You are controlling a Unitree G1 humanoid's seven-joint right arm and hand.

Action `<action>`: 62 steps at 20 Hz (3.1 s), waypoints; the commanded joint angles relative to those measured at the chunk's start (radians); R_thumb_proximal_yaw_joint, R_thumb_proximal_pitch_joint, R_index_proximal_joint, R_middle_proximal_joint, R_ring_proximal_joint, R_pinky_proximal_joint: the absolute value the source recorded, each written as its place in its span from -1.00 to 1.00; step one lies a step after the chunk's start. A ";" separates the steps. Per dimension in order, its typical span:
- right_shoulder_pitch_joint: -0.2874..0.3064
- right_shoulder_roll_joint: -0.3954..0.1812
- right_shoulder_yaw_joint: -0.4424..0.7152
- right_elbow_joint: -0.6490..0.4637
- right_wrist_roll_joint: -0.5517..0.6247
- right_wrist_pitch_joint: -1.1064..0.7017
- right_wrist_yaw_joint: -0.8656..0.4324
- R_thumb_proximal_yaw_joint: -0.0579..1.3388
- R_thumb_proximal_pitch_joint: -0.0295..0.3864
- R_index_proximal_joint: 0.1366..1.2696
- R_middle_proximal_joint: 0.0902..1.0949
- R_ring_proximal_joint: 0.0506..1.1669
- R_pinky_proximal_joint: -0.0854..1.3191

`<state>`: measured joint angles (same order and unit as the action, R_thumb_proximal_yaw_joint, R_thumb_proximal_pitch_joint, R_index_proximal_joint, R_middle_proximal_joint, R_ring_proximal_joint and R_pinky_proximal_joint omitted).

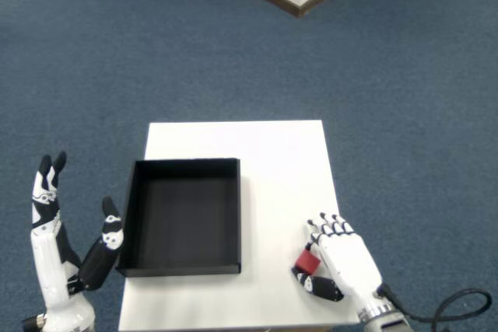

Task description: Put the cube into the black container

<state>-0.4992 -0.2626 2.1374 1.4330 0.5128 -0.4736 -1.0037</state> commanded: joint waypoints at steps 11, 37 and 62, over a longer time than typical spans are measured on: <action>-0.035 -0.036 -0.006 0.015 0.024 0.023 -0.028 0.87 -0.11 0.73 -0.67 -0.82 -0.84; -0.158 0.065 0.116 0.134 -0.149 -0.394 -0.632 0.83 -0.18 0.71 -0.74 -0.85 -0.85; -0.234 0.183 0.511 0.446 0.362 -0.609 -0.136 0.84 -0.18 0.71 -0.76 -0.86 -0.87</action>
<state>-0.6731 -0.0717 2.6183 1.8557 0.8196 -1.0883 -1.1248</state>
